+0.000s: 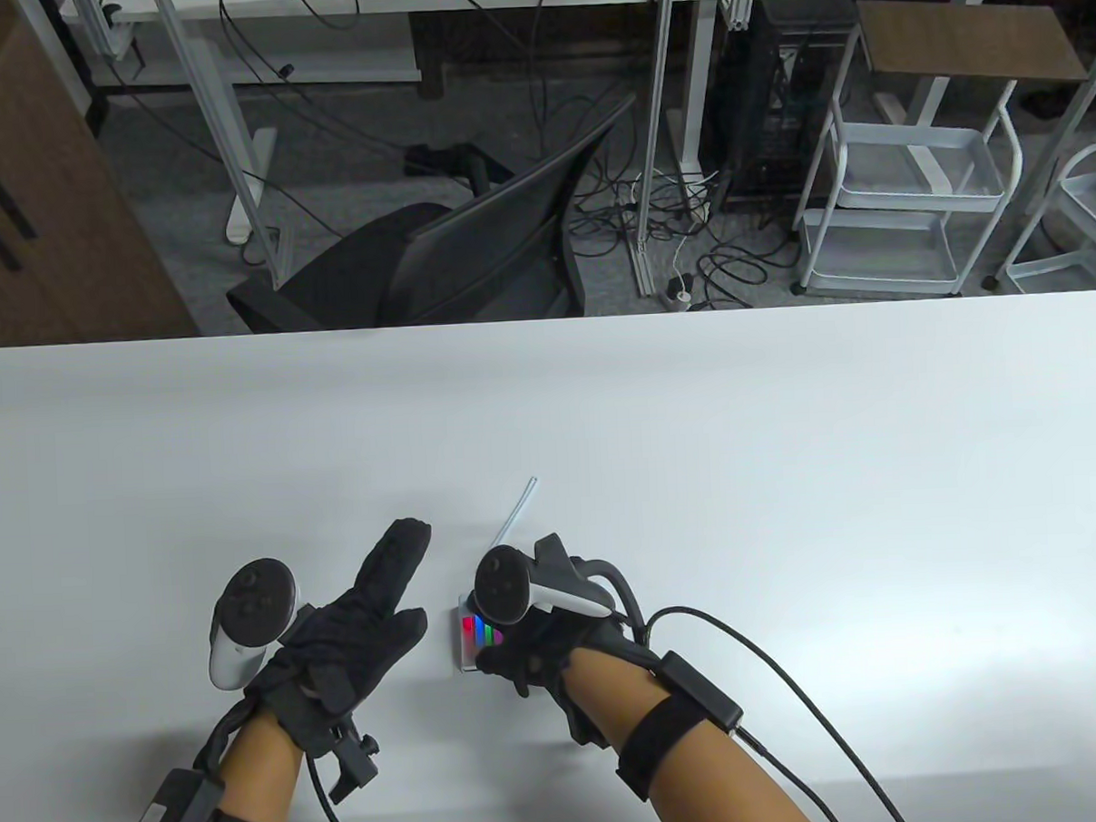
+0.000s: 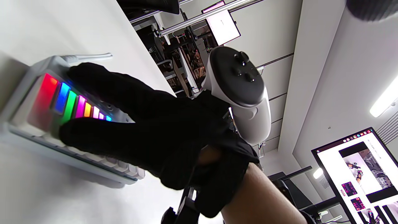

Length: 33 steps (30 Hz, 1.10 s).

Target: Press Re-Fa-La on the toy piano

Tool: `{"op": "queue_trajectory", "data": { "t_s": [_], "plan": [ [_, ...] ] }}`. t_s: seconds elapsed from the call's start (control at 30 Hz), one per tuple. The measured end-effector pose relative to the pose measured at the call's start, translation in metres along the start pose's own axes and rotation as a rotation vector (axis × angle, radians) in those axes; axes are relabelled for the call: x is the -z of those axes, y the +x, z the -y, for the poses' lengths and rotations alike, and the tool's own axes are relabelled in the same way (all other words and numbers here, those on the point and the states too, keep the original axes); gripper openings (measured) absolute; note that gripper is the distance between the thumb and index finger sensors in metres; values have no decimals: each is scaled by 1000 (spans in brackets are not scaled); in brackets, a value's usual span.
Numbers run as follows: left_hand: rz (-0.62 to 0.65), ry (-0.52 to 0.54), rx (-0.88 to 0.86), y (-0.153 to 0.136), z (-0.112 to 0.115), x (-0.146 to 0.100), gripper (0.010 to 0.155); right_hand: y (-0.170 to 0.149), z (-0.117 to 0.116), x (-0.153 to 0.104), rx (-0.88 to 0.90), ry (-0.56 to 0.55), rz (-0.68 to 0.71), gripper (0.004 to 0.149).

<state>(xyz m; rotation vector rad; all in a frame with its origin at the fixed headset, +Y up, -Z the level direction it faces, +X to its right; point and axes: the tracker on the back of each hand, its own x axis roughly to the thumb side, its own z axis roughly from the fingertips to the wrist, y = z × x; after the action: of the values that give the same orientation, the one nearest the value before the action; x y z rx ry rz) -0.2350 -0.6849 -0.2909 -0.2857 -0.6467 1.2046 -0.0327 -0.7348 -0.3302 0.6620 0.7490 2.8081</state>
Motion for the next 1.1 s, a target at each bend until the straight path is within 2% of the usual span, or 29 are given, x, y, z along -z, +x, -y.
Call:
{"op": "queue_trajectory", "data": {
  "t_s": [0.77,0.93,1.03,1.1],
  "plan": [
    [3,2,0,0,0,0,90,-1,-2,-2,-2,0,-5,72],
    [3,1,2,0,0,0,90,-3,-3,-3,17,1,-5,72],
    [4,1,0,0,0,0,90,-5,1,-4,39,39,-7,75],
    [4,4,-1,0,0,0,90,-9,7,-10,92,18,17,77]
  ]
}}
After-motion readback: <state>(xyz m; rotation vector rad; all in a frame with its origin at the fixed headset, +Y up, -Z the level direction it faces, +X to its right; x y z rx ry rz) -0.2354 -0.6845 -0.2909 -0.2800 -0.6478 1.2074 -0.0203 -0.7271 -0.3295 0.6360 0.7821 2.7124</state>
